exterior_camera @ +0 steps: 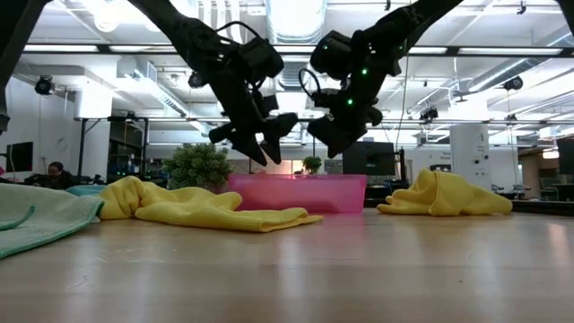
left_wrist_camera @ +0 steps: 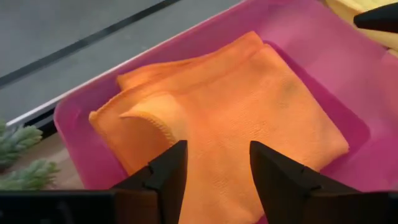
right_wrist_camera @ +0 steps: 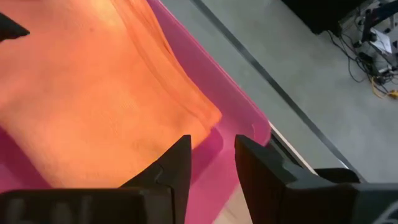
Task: Fold microfiber towels
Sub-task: Put the folded orange microfiber towel into the red bin
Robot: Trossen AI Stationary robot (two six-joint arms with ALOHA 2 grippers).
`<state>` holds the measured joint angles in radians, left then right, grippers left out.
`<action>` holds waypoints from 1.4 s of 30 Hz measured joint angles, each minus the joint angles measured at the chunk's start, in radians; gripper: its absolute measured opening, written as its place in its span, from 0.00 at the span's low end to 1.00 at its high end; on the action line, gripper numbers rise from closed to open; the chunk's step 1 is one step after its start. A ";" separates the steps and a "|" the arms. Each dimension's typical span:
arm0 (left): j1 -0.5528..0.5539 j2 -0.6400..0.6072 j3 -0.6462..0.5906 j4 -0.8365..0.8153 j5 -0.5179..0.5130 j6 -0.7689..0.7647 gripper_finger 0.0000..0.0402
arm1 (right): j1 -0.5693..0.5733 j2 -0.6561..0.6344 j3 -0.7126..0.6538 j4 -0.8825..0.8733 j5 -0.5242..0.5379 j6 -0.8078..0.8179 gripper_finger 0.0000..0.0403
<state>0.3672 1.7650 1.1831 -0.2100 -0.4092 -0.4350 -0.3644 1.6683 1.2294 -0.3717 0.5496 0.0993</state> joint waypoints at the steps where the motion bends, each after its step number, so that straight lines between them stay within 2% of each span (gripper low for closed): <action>1: -0.001 -0.010 0.000 -0.006 -0.002 0.001 0.40 | 0.004 -0.012 -0.004 -0.008 0.000 0.005 0.29; 4: -0.001 -0.049 0.000 -0.009 -0.010 0.023 0.40 | 0.008 -0.046 -0.018 -0.013 -0.035 -0.007 0.29; 9: -0.007 -0.113 0.000 -0.009 -0.012 0.082 0.40 | 0.007 -0.109 -0.036 -0.013 -0.203 -0.022 0.25; 12: -0.020 -0.127 0.002 -0.002 -0.009 0.105 0.40 | 0.022 -0.170 -0.078 -0.016 -0.262 -0.026 0.20; 21: -0.086 -0.095 0.033 -0.009 0.118 0.095 0.39 | 0.186 -0.465 -0.326 0.024 -0.270 0.032 0.04; 27: -0.091 -0.035 0.126 -0.010 0.191 0.050 0.27 | 0.258 -0.608 -0.453 0.110 -0.271 0.030 0.02; 36: -0.077 0.090 0.283 -0.041 0.192 0.105 0.02 | 0.257 -0.700 -0.522 0.144 -0.269 0.012 0.02; 39: -0.069 0.146 0.324 -0.044 0.174 0.125 0.01 | 0.257 -0.702 -0.541 0.188 -0.269 0.013 0.02; 42: -0.081 0.130 0.329 -0.069 0.163 0.157 0.01 | 0.244 -0.677 -0.539 0.217 -0.271 0.020 0.02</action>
<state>0.2858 1.8955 1.5120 -0.2790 -0.2461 -0.2776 -0.1208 0.9912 0.6909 -0.1552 0.2790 0.1192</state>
